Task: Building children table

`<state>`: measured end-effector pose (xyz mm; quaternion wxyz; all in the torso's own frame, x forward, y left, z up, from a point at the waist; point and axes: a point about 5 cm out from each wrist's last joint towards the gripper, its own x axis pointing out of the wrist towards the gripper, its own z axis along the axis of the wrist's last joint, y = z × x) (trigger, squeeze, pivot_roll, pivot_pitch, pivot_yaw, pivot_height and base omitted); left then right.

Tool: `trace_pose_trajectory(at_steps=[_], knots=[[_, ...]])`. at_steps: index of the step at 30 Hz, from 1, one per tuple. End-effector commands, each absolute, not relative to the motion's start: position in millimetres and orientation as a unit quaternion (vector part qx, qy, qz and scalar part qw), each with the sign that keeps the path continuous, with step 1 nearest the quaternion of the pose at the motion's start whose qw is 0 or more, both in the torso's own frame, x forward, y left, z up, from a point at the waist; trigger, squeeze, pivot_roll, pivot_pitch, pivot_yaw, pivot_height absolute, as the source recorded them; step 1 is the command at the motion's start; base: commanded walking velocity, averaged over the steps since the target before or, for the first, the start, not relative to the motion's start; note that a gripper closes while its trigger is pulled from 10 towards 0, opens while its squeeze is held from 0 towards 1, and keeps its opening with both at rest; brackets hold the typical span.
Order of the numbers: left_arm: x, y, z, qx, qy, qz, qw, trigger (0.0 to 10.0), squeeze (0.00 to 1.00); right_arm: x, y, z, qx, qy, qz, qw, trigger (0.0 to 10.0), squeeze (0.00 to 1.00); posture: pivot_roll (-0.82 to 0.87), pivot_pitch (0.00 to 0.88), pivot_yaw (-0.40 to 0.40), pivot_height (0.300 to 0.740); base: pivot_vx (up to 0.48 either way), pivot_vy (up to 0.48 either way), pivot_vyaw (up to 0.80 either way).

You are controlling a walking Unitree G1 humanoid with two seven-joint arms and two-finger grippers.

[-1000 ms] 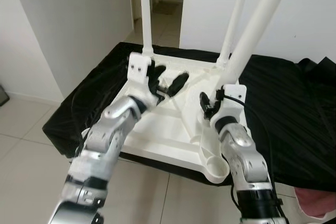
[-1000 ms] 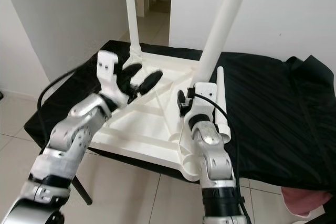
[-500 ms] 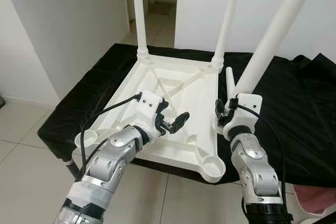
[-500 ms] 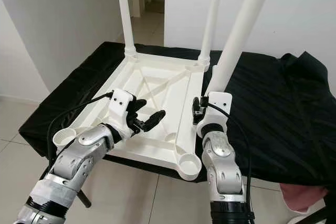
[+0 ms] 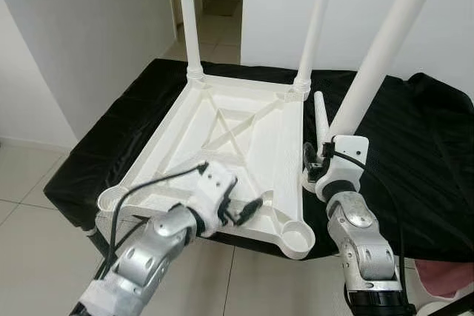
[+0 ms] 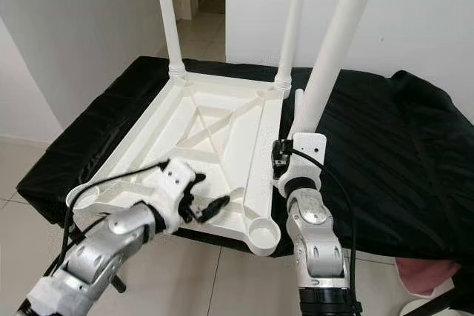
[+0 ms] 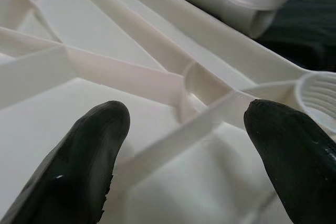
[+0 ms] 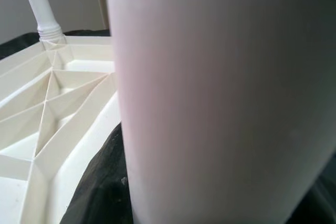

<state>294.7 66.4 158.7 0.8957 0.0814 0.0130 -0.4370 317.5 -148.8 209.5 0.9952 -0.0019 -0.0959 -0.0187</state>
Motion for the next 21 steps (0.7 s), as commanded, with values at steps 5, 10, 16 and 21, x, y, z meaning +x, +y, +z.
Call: trace_pose_trajectory(at_steps=[5,10,16,21], knots=[[275.9,61.4,156.5,0.086,0.026,-0.564,0.821,10.0,0.00,317.9,-150.6,211.6,-0.006,-0.102,-0.019,0.995,10.0,0.00,-0.02,0.110,0.023,0.740,0.000,0.000,0.00],[267.0,67.4,164.2,0.060,0.016,-0.590,0.805,10.0,0.00,318.4,-150.4,208.4,-0.013,-0.097,-0.016,0.995,10.0,0.00,-0.02,0.097,0.021,0.740,0.000,0.000,0.00],[253.8,72.0,159.2,0.076,0.027,-0.622,0.779,10.0,0.00,319.9,-146.4,206.9,-0.013,-0.097,-0.008,0.995,10.0,0.00,-0.01,0.083,0.022,0.740,0.000,0.000,0.00],[255.1,73.9,144.1,0.126,0.051,-0.609,0.782,10.0,0.00,321.4,-145.0,206.7,-0.014,-0.097,-0.006,0.995,10.0,0.00,-0.01,0.078,0.023,0.740,0.000,0.000,0.00]])
